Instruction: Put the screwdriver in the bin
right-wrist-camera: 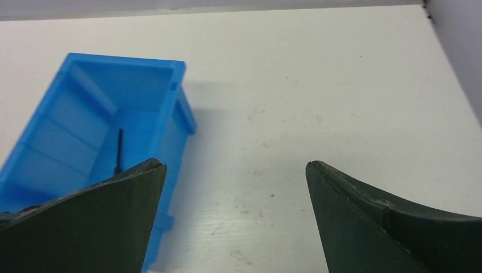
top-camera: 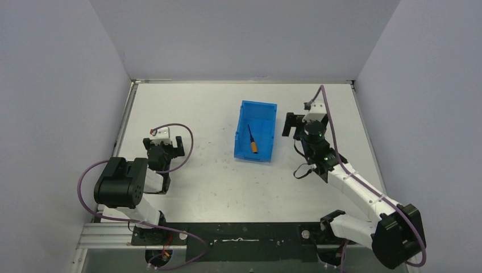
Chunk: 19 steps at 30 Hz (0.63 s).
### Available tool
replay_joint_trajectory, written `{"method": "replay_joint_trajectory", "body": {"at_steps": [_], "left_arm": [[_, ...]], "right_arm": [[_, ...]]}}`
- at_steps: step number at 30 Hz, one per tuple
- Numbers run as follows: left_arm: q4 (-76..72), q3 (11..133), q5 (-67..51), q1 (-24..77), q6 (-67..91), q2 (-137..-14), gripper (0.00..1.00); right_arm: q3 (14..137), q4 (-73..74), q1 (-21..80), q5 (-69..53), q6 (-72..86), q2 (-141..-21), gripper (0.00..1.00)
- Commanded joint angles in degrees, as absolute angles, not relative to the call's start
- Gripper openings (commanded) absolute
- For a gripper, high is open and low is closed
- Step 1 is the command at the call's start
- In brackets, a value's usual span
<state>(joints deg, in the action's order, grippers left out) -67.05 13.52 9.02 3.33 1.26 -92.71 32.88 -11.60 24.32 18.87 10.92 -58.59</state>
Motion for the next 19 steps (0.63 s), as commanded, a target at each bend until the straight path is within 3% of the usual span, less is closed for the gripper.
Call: {"method": "replay_joint_trajectory", "body": {"at_steps": [1, 9, 19], "left_arm": [[-69.3, 14.57, 9.4, 3.59, 1.63, -92.36, 0.97], [-69.3, 14.59, 9.4, 3.56, 1.58, -92.3, 0.97], [-69.5, 14.5, 9.1, 3.52, 1.74, -92.34, 0.97]], "right_arm": [[21.95, -33.88, 21.48, 22.7, 5.32, -53.53, 1.0], [3.93, -56.83, 18.14, 25.25, 3.56, -54.38, 1.0], [3.52, -56.43, 17.91, 23.98, 2.5, -54.01, 1.0]]}}
